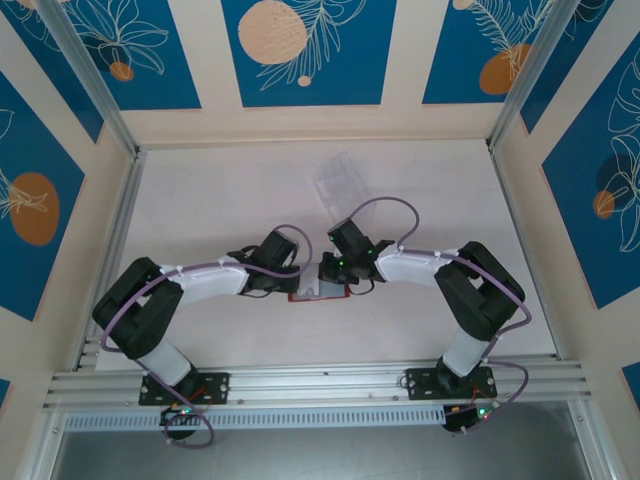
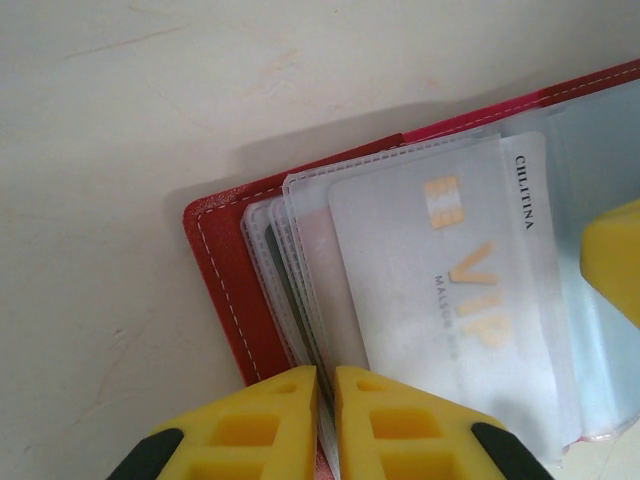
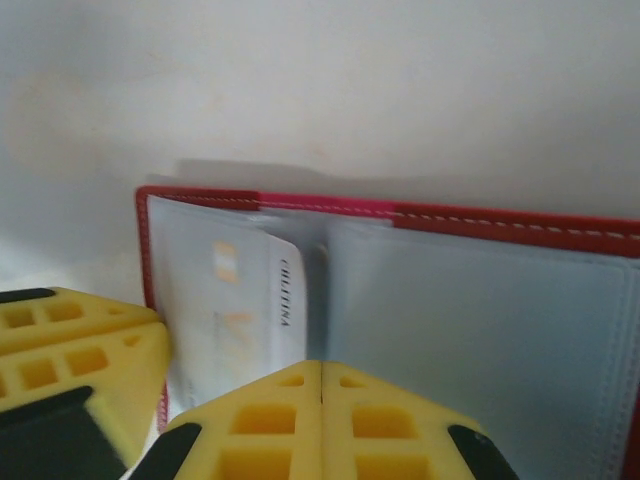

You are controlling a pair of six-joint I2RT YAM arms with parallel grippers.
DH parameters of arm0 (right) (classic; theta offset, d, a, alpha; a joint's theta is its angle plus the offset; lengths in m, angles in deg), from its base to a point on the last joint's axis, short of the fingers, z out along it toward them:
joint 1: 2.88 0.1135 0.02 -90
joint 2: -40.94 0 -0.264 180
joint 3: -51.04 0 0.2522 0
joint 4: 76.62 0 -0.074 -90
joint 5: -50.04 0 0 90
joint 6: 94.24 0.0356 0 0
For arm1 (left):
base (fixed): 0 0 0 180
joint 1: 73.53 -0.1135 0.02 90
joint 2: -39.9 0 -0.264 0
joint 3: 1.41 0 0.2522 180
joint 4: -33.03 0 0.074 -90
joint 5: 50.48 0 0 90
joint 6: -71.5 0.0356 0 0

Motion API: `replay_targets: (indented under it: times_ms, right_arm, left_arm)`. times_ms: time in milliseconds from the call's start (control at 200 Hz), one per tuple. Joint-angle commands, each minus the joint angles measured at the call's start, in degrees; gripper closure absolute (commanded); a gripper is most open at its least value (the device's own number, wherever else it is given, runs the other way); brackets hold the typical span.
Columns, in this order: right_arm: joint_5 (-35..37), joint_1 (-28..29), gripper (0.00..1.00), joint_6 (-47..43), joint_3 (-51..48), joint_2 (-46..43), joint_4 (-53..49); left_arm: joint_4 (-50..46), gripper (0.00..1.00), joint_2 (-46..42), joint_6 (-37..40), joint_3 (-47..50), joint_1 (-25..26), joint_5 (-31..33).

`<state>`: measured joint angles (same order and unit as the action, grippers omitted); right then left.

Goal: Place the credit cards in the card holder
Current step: Insert the credit card into the card slot.

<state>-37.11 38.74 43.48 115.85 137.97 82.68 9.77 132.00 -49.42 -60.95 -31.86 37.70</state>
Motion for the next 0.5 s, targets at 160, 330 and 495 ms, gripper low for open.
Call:
replay_targets:
  times_ms: [160,330,495]
  right_arm:
    - [0.82,1.25,1.00,-0.30,1.20,2.33,-0.87]
    - [-2.31,1.44,1.00,1.25,0.86,4.27,2.87]
    - [-6.17,1.27,1.00,3.84,-0.97,5.58,9.72]
  left_arm:
    - [-2.65,0.88,2.62,0.62,2.27,0.81,-1.08]
    - [-2.88,0.88,2.32,0.78,2.36,0.79,-1.06]
    - [-2.50,0.86,2.32,0.88,2.45,0.81,-1.51]
